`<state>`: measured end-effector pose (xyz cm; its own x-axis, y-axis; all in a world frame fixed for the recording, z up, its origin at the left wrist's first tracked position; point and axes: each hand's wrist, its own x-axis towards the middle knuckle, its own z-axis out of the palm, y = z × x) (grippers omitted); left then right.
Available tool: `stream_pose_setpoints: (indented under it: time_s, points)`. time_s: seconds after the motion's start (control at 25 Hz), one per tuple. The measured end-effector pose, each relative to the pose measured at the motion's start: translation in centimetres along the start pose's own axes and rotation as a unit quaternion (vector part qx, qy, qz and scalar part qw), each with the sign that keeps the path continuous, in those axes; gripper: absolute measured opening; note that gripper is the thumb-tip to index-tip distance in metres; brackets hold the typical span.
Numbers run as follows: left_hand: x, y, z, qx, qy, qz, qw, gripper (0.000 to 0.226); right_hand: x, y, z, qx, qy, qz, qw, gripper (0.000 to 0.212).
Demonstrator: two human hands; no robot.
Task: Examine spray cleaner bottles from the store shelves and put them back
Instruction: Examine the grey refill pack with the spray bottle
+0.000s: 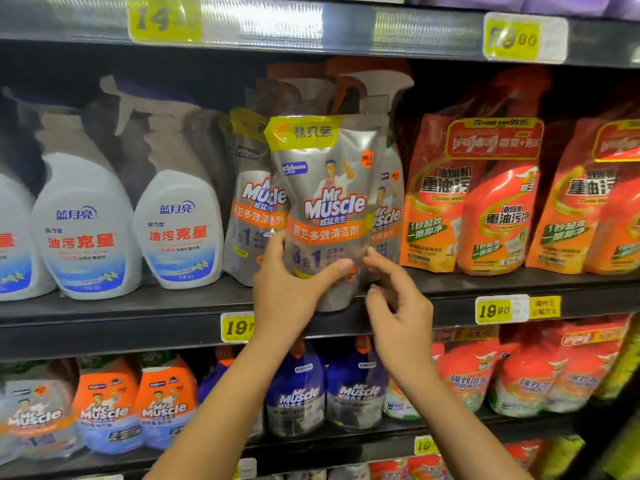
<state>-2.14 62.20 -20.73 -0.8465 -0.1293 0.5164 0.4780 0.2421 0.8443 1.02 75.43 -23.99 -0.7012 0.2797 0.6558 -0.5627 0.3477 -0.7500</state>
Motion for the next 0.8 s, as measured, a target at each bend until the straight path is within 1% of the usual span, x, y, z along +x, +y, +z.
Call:
stream_pose_setpoints:
  time_s: [0.04,0.12,0.2,0.24,0.28,0.36,0.44,0.48,0.52,0.56,0.6,0.64,0.72,0.8]
  points:
    - [0.1,-0.3,0.1,-0.012,0.013,0.007,1.000,0.067,0.4,0.2,-0.6,0.010,0.004,0.002,1.000,0.040]
    - [-0.1,-0.7,-0.2,-0.071,0.017,0.010,0.997,0.061,1.3,0.6,-2.0,0.007,0.023,-0.001,1.000,0.036]
    - [-0.3,-1.0,-0.9,-0.156,0.008,0.003,0.988,0.055,2.4,0.9,-3.3,-0.005,0.025,0.003,1.000,0.042]
    - [-0.4,-1.1,-1.4,-0.192,-0.002,0.000,0.981,0.052,2.9,0.9,-3.8,-0.001,0.011,0.013,1.000,0.049]
    - [-0.6,-1.1,-2.0,-0.222,-0.012,-0.003,0.975,0.046,3.4,0.7,-4.3,0.011,-0.014,0.028,0.999,0.057]
    - [-1.3,-1.1,-3.0,-0.281,-0.028,-0.023,0.959,0.035,4.0,0.2,-4.8,0.076,-0.099,0.055,0.991,0.067]
    - [-2.7,-1.1,-4.0,-0.312,-0.044,-0.048,0.948,0.029,3.6,-0.6,-4.7,0.172,-0.196,0.074,0.963,0.063]
    - [-3.5,-1.0,-4.5,-0.314,-0.059,-0.059,0.946,0.028,2.8,-0.9,-4.4,0.215,-0.219,0.091,0.947,0.058]
    - [-4.3,-1.0,-5.1,-0.308,-0.079,-0.067,0.946,0.031,1.8,-1.0,-3.9,0.247,-0.217,0.114,0.938,0.051]
    - [-5.1,-0.9,-5.6,-0.297,-0.100,-0.074,0.947,0.037,0.7,-1.1,-3.5,0.269,-0.194,0.134,0.934,0.041]
    - [-5.6,-0.8,-6.2,-0.283,-0.118,-0.082,0.948,0.046,-0.4,-1.3,-3.3,0.284,-0.167,0.153,0.932,0.030]
    - [-5.9,-0.7,-6.9,-0.267,-0.136,-0.089,0.950,0.056,-1.2,-1.5,-3.3,0.294,-0.148,0.169,0.929,0.024]
    - [-6.3,-0.8,-7.9,-0.236,-0.174,-0.111,0.950,0.071,-2.6,-1.8,-3.4,0.302,-0.144,0.190,0.923,0.023]
    - [-6.9,-1.0,-8.3,-0.225,-0.205,-0.137,0.942,0.076,-3.7,-2.1,-3.6,0.315,-0.144,0.217,0.913,0.029]
